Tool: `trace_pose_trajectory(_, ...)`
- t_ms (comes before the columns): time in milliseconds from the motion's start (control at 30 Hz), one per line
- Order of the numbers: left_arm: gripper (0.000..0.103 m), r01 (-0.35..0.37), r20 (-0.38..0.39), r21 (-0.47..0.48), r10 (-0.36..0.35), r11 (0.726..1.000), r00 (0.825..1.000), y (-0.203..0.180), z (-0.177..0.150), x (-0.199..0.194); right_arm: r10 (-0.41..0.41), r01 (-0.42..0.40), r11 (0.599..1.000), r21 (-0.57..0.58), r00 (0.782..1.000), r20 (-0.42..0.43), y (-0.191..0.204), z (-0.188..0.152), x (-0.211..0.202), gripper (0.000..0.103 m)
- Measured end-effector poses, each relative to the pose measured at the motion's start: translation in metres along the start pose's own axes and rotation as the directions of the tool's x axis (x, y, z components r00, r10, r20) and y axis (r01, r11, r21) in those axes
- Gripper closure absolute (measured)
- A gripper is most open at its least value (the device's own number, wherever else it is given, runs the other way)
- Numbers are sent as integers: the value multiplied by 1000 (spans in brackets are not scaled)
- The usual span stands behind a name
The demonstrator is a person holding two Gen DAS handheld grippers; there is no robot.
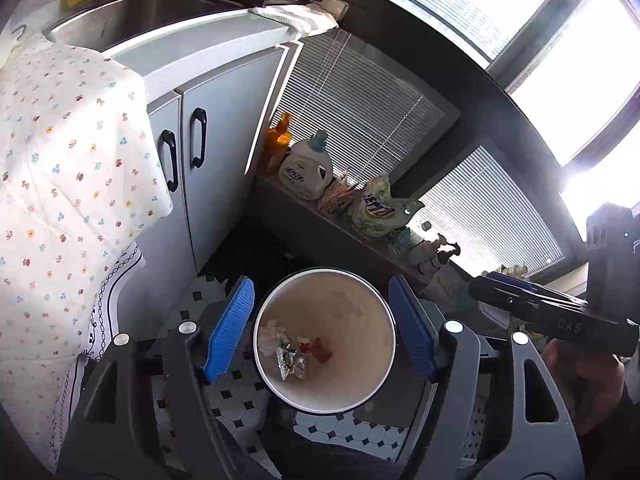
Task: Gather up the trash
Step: 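Open both tools over the white bucket to drop the foil and pink scrap, then return to the counter and grasp the white blister pack with the right tool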
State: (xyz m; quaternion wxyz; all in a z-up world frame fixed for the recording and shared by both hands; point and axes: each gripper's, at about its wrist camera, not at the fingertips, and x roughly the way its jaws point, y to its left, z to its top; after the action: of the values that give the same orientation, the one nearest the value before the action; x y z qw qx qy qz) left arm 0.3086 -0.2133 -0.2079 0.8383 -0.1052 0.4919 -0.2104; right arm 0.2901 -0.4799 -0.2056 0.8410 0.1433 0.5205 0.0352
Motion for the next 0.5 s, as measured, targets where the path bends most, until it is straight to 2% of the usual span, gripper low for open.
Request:
trace_pose_trajectory(133,21,-56,59,-37,58,998,997,28,7,-27,27,-26,998,-59,999,18,37,11,0,22)
trace_pose_trajectory(300,10,-115,128,-90,126,989,984,65,9,-63,71,-66,984,-165,997,22,92,19,2,16)
trace_pose_trajectory(500,8,-184,200,-183,220,966,955,115,7,-111,137,-120,956,-268,990,44,156,23,5,8)
